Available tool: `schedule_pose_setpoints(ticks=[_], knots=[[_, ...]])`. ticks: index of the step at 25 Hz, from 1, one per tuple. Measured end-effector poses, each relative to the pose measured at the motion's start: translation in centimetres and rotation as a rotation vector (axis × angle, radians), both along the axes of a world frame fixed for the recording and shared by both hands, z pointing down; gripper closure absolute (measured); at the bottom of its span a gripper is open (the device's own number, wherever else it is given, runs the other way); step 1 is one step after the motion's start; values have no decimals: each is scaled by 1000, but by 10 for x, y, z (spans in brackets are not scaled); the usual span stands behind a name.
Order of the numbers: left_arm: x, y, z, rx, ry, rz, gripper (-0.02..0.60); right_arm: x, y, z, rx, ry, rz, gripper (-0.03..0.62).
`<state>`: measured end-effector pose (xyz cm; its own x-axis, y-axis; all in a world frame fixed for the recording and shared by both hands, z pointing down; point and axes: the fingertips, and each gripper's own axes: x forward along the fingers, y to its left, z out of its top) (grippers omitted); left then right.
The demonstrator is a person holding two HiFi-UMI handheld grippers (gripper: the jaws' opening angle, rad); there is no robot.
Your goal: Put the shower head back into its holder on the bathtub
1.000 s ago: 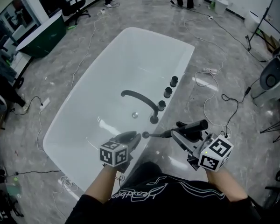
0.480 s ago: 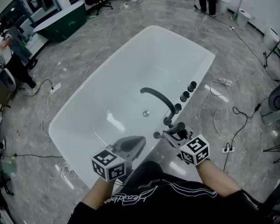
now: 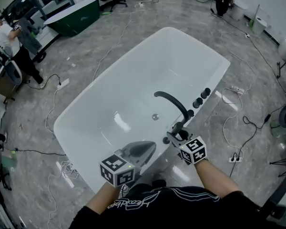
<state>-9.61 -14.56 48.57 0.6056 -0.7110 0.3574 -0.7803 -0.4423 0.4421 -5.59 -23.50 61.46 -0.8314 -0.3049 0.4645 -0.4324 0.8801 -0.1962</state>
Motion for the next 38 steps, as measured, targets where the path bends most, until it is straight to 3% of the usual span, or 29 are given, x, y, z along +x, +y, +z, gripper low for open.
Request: schedule_pose_setpoints(ticks=[11, 18, 24, 29, 33, 35, 38], knots=[[-11, 17, 15, -73, 15, -3, 577, 0, -3, 82, -136, 133, 80, 456], [-20, 17, 15, -76, 5, -18, 577, 0, 17, 111, -81, 270, -19, 456], [-14, 11, 31, -125, 21, -12, 577, -16, 26, 129, -67, 361, -98, 454], [-15, 5, 18, -93, 32, 12, 577, -18, 34, 113, -56, 375, -159, 446], [-17, 7, 16, -82, 26, 35, 577, 5, 37, 74, 62, 390, -144, 434], [-15, 8, 15, -70, 14, 57, 577, 18, 44, 44, 88, 344, -111, 434], [-6, 16, 8, -39, -21, 107, 577, 26, 72, -13, 40, 189, -78, 436]])
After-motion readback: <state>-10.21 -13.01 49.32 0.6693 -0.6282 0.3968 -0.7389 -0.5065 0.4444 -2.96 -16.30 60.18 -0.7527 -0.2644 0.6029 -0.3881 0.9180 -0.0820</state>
